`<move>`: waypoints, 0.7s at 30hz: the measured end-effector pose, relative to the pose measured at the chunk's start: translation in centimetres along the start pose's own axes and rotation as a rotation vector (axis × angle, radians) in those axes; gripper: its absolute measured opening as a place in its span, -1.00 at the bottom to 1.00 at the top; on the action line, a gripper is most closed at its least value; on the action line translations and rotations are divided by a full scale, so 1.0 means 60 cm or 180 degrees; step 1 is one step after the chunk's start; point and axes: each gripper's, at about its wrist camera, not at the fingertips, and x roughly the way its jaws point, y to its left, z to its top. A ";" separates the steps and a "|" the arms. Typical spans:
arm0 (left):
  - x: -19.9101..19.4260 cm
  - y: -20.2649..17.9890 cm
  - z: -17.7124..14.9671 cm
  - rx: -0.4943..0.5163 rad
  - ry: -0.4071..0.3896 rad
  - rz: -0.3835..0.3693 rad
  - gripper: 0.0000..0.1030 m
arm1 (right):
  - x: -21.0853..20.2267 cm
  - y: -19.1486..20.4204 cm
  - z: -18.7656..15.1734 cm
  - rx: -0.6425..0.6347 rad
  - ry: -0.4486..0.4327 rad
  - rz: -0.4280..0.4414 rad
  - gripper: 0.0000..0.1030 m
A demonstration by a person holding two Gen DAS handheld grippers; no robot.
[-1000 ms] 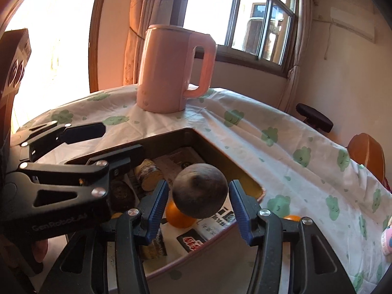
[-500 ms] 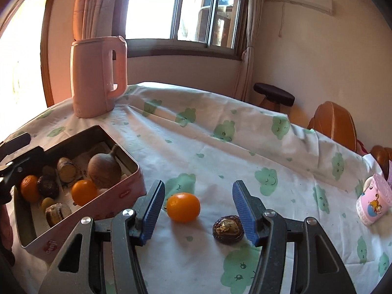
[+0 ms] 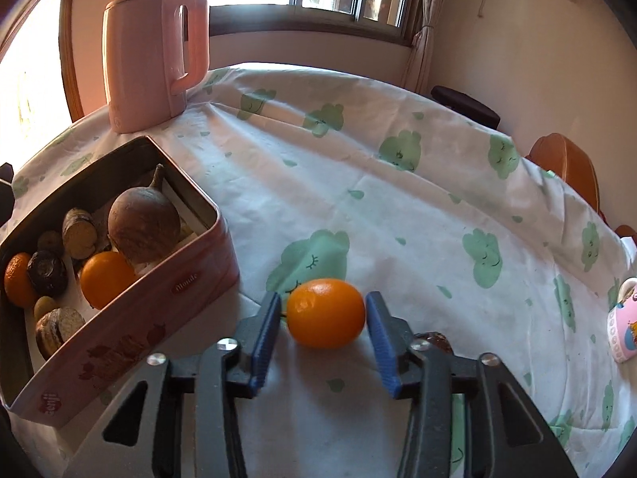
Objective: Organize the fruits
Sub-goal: 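Grasp an orange on the cloth with the right tool while the left tool moves to a shiny brown fruit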
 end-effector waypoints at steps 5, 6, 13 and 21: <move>-0.004 -0.029 0.011 0.0081 -0.0012 -0.0055 0.85 | -0.029 -0.015 -0.008 0.0119 -0.0175 0.0079 -0.15; -0.003 -0.041 0.014 0.0101 -0.0009 -0.0085 0.85 | -0.042 -0.023 -0.009 0.0171 -0.0248 0.0076 -0.15; 0.018 -0.138 0.024 0.0336 0.0111 -0.0284 0.85 | -0.104 -0.090 -0.033 0.0355 -0.0542 -0.0276 -0.15; 0.040 -0.268 0.010 0.0817 0.0293 -0.0470 0.85 | -0.105 -0.180 -0.065 0.0725 -0.0461 -0.0654 -0.15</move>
